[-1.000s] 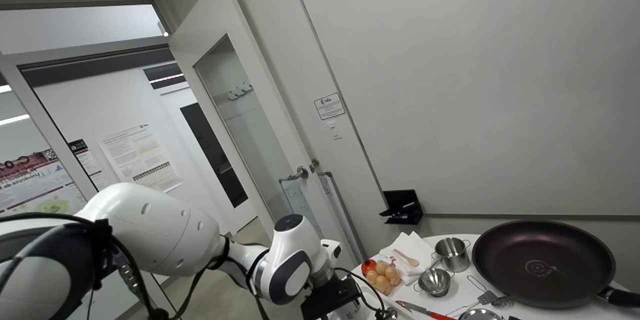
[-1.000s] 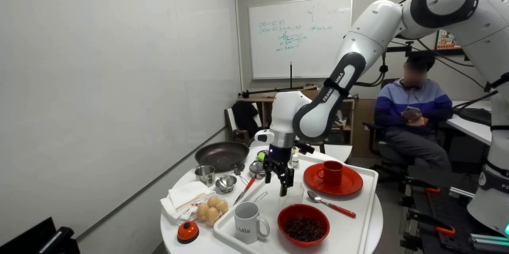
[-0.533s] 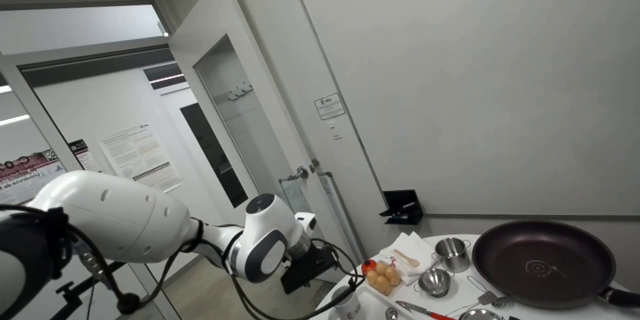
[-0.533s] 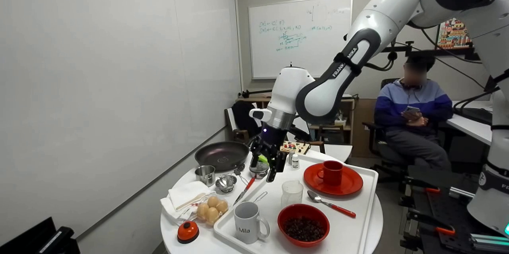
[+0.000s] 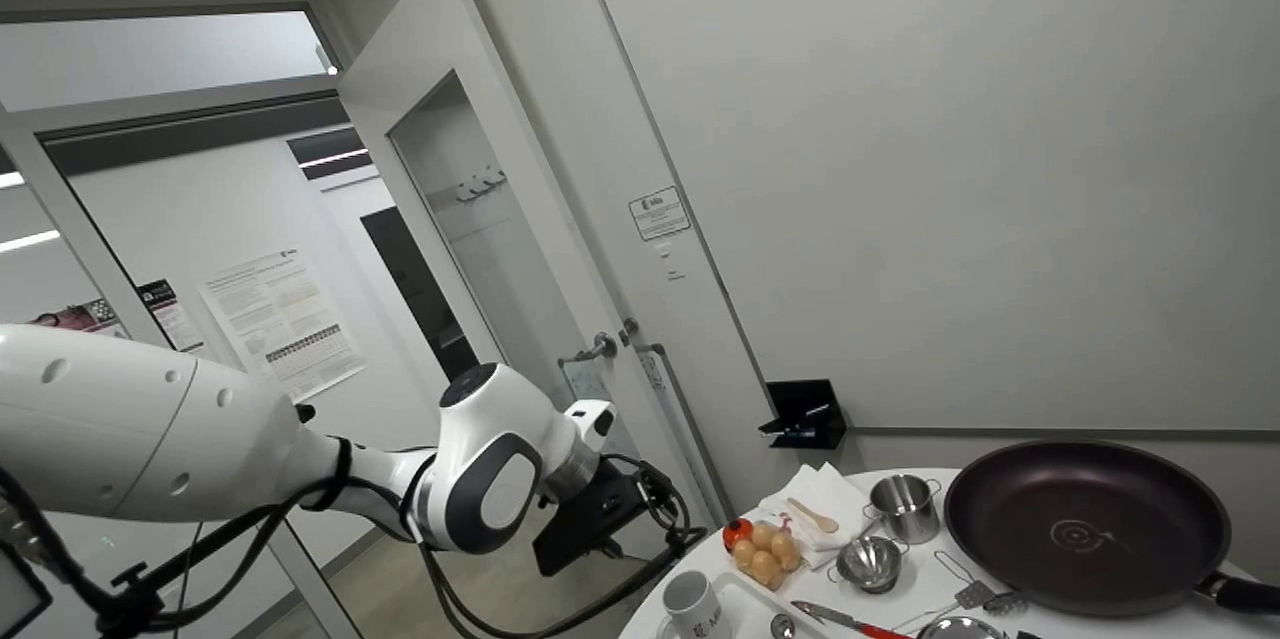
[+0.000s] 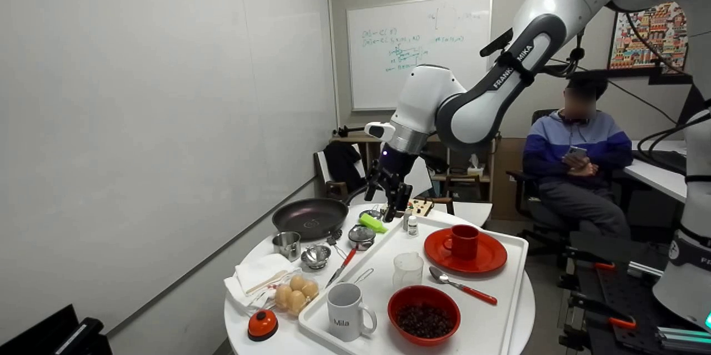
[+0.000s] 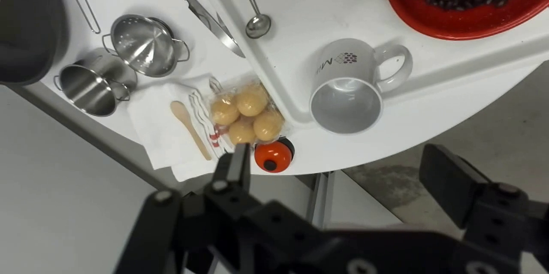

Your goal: Pour the contents in the clear jug into the red bowl

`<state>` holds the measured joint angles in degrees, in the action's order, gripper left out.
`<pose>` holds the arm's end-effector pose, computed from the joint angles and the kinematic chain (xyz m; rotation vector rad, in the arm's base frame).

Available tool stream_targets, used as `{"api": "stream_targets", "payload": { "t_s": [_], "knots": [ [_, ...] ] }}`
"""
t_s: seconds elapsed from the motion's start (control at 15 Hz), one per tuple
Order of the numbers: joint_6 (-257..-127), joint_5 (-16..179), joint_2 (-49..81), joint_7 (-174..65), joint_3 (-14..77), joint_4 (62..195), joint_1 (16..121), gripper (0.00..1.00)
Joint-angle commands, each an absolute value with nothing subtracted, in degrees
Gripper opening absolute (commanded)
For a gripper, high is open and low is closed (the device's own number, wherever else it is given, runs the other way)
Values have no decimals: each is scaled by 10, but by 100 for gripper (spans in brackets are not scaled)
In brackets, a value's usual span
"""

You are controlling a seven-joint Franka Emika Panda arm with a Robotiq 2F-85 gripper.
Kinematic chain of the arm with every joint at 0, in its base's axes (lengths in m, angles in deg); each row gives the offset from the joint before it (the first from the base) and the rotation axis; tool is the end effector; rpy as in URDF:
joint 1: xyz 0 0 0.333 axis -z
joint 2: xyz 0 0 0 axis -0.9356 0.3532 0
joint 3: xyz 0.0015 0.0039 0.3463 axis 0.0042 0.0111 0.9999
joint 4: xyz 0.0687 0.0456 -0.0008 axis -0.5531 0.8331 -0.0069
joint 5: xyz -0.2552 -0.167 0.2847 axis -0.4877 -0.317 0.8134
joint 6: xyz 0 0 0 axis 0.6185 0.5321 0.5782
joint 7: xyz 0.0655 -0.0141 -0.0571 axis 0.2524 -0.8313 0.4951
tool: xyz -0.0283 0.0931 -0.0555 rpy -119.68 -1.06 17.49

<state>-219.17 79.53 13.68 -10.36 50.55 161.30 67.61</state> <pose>0.5927 0.1756 0.3257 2.6310 1.4832 0.6109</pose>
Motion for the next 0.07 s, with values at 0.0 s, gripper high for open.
{"api": "stream_targets", "payload": {
  "t_s": [0.0],
  "knots": [
    [-2192, 794, 139, -106, 503, 1612, 673, 100]
  ]
}}
